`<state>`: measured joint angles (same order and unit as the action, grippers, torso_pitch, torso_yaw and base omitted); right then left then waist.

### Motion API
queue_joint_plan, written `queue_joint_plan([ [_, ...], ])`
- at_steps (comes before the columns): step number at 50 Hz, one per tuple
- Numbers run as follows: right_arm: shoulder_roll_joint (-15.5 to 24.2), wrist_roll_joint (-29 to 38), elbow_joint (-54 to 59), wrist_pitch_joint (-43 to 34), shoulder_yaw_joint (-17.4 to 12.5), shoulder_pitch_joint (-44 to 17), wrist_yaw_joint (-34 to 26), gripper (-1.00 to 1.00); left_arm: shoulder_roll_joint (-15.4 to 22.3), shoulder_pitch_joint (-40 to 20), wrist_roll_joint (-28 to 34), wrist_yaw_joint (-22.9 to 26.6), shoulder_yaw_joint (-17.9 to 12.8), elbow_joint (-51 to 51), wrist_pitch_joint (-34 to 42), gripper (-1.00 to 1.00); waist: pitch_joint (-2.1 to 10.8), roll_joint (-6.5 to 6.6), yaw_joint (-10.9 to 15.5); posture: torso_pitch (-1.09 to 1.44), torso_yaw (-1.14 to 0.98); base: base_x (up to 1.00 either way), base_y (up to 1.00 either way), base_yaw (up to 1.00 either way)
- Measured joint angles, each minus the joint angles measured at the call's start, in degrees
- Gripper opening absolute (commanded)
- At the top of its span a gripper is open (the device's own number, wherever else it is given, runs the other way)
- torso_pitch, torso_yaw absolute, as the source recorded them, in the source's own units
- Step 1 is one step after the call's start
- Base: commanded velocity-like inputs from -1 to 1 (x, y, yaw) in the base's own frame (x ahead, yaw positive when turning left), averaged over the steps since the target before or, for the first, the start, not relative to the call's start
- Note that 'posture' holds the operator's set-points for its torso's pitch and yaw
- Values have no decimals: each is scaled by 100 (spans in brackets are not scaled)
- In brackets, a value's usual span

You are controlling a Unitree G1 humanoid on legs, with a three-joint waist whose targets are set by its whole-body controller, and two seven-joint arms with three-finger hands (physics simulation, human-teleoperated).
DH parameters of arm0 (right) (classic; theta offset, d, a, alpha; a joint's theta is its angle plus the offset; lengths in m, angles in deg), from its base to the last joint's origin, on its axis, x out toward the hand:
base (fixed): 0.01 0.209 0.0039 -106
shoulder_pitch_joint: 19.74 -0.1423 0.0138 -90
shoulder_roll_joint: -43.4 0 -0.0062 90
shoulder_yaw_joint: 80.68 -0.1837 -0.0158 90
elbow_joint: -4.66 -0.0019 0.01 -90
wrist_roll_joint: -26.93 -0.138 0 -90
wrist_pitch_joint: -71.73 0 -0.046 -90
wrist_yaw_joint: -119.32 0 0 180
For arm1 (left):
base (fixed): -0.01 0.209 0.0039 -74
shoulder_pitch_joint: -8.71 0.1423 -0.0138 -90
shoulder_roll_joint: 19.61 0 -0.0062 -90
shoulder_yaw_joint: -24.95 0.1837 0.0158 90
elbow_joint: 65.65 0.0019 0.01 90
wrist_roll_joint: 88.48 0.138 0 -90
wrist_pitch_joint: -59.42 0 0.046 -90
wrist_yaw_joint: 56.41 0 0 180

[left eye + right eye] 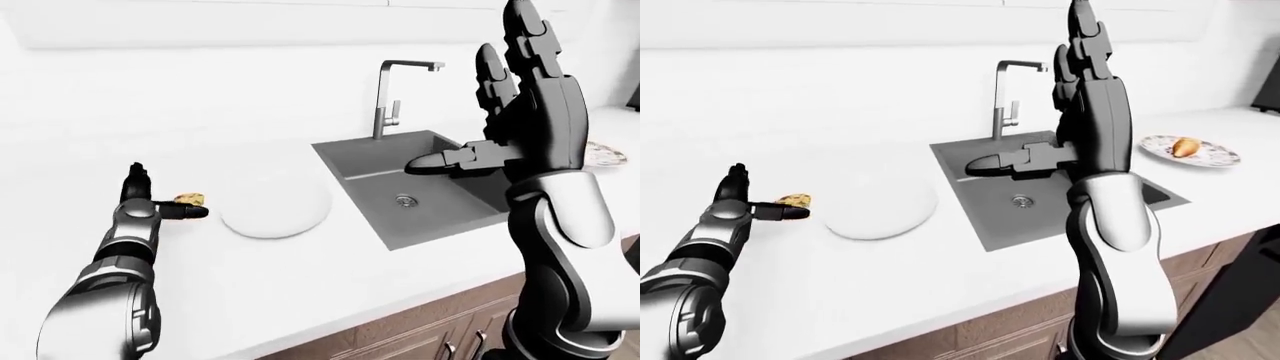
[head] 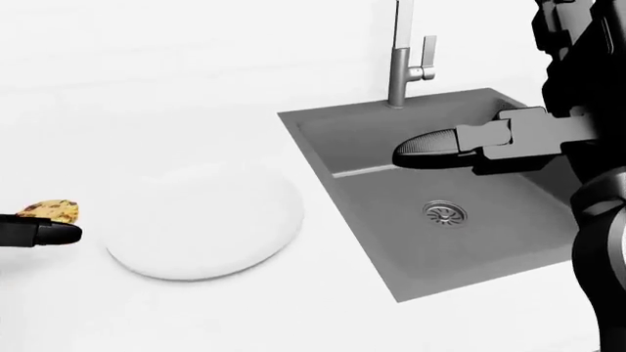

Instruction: Place the pastries on the plates.

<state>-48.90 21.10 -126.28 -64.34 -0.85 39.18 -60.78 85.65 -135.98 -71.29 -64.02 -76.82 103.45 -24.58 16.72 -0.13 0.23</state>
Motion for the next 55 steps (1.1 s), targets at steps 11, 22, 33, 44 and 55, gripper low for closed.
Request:
queue_joint_plan([
  [11,11,5,-12,5,-34,44,-17,100,-97,-407,274,-288,25,12,-294,100,6,5,-26,-40,0,0,0,0],
  [22,112,-70,-142,-129,-128,-79,10,100,-75,-495,346,-209,-41,9,-236,100,-38,27,-39,-37,0,0,0,0],
  [33,91,-88,-155,-113,-102,30,34,100,-68,-378,321,-176,-54,29,-226,100,-188,12,-56,-32,0,0,0,0],
  [44,86,-68,-152,-86,-112,73,27,100,62,-309,283,-373,-111,20,-124,100,-337,37,-72,-27,0,0,0,0],
  [55,99,-64,-119,-120,-87,-15,9,100,61,-260,269,-316,-96,16,-83,100,-510,50,-74,-22,0,0,0,0],
])
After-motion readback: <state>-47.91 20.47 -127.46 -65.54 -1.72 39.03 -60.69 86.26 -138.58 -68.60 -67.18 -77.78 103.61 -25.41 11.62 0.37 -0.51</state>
